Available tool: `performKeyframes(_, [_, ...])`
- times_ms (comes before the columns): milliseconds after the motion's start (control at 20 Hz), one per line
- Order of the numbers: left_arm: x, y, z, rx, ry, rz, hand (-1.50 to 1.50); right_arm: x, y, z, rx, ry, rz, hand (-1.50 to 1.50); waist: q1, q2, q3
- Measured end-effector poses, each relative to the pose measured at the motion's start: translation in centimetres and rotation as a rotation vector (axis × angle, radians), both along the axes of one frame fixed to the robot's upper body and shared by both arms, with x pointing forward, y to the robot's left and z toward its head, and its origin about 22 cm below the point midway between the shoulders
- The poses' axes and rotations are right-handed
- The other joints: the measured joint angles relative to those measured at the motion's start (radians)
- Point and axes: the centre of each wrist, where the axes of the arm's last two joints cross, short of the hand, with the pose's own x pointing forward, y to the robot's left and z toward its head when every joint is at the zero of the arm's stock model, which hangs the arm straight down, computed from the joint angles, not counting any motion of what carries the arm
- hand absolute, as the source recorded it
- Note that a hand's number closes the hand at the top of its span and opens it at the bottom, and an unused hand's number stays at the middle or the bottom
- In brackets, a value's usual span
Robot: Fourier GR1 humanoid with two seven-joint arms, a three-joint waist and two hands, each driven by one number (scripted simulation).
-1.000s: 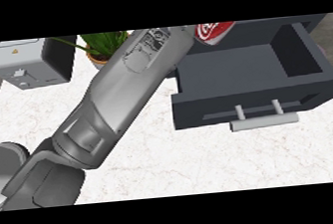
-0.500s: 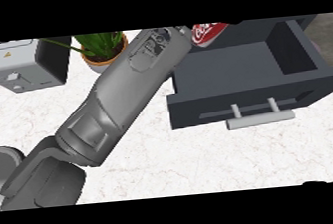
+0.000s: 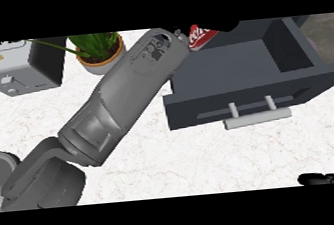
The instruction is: Pick up the can, place it into the drawer and close the drawer
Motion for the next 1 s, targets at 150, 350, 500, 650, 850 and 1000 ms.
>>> performKeyframes(150, [-0.1, 0.0, -0.7, 0.023, -0.013, 0.010, -1.50, 0.2, -0.1, 0.2, -0.006, -0.004, 0.003, -1.50, -0.009, 0.001, 0.000])
performKeyframes(350, [0.0, 0.4, -1.6, 0.036, -0.013, 0.049, -1.50, 0.2, 0.2, 0.2, -0.017, -0.007, 0.016, -1.50, -0.017, 0.003, 0.000])
performKeyframes(500, [0.1, 0.8, -2.5, 0.033, -0.009, 0.075, -1.50, 0.2, 0.0, 0.4, -0.024, -0.010, 0.020, -1.50, -0.022, 0.005, 0.000])
performKeyframes(650, [0.1, 1.0, -3.0, 0.031, -0.012, 0.096, -1.50, 0.3, -0.1, 0.4, -0.019, -0.008, 0.016, -1.50, -0.018, 0.005, 0.000])
performKeyframes(850, [0.0, 1.2, -3.7, 0.021, -0.019, 0.110, -1.50, 0.4, 0.2, 0.5, -0.016, -0.018, 0.021, -1.50, -0.020, 0.005, 0.000])
performKeyframes(1000, [0.0, 1.1, -3.5, 0.010, -0.021, 0.126, -1.50, 0.0, 0.1, 1.0, -0.047, -0.038, 0.023, -1.50, -0.024, 0.005, 0.000])
